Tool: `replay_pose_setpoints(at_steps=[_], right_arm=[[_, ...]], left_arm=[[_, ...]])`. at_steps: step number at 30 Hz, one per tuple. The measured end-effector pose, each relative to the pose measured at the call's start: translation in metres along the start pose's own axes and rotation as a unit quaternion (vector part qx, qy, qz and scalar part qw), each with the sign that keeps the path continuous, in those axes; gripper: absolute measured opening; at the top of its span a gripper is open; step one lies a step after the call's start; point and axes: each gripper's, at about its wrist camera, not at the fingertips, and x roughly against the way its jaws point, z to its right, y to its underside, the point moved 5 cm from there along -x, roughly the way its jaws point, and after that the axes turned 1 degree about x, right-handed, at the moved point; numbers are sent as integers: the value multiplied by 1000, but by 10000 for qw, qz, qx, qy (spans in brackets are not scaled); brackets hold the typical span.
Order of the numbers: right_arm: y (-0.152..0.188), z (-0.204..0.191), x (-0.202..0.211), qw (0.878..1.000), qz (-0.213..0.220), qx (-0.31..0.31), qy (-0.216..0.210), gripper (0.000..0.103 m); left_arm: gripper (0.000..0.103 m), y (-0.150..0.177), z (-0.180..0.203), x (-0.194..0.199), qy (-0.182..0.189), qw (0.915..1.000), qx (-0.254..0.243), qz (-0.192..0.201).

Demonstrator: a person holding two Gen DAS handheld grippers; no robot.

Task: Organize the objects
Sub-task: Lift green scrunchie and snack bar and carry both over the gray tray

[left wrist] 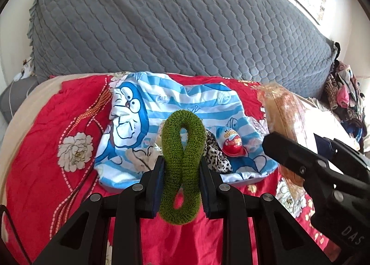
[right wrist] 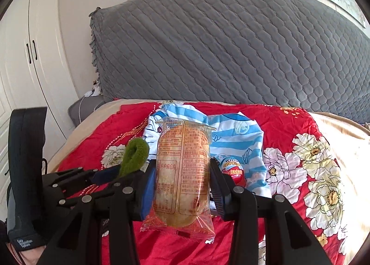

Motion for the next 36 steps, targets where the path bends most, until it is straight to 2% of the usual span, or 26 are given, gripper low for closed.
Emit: replay_pose_setpoints(at_steps=[14, 36], right_arm=[[9, 16, -37, 9997, -151, -80, 189, 43], [1, 35, -101, 9981, -525, -23, 336, 43]], left_arm=[[28, -8, -12, -37, -1, 10000, -27, -54], [28, -33, -24, -81, -96, 9998, -79, -138]])
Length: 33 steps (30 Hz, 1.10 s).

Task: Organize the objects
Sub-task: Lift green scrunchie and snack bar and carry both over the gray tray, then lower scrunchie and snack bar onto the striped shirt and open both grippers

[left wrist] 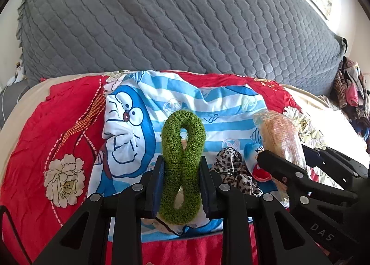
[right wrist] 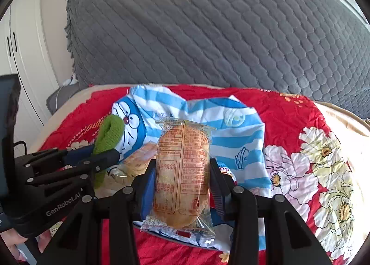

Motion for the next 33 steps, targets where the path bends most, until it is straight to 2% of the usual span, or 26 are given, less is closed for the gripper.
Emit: replay_pose_setpoints(at_steps=[16, 33], right_arm=[[-15, 1, -37, 9997, -230, 67, -13, 43], [-6, 2, -91, 9964, -836, 78, 152, 43]], left_arm=[[28, -15, -9, -25, -196, 9998, -6, -54], [28, -17, -19, -74, -370, 9981, 21, -491]])
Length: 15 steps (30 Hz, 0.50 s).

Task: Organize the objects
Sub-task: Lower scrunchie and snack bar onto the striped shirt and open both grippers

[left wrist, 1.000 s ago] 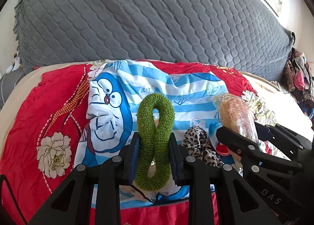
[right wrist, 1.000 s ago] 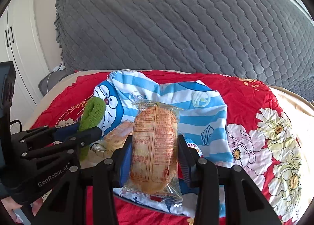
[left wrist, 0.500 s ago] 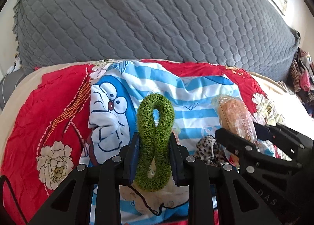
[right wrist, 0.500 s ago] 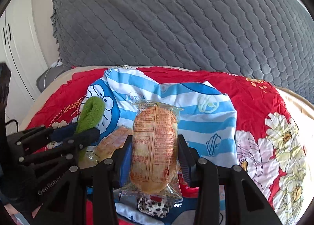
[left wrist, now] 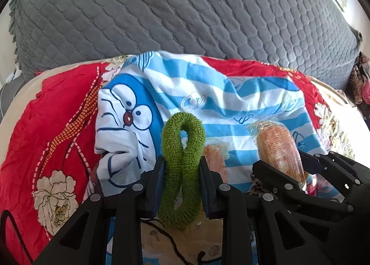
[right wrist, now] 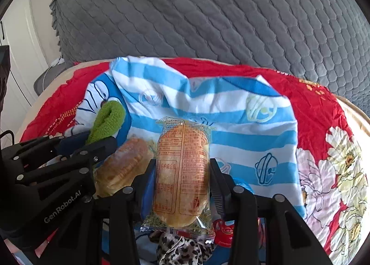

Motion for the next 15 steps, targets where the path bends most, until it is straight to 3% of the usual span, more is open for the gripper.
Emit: replay_pose_setpoints(at_steps=[15], right_arm=[[3, 0, -21, 9998, -140, 137, 61, 43]], left_arm=[[28, 1, -4, -18, 51, 10000, 38, -3]])
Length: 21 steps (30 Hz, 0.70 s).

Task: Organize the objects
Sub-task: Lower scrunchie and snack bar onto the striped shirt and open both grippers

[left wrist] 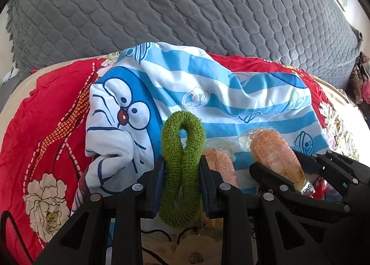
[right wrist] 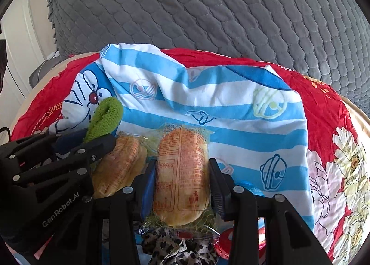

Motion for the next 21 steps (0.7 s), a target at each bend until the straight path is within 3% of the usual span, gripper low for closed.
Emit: replay_pose_setpoints(at_steps=[14, 21], right_arm=[[1, 2, -1, 9999, 36, 114, 122, 43], [3, 7, 5, 9998, 53, 109, 171, 43]], left_arm=[[32, 0, 2, 3, 20, 9999, -102, -5], [45, 4, -1, 9, -7, 10000, -72, -44]])
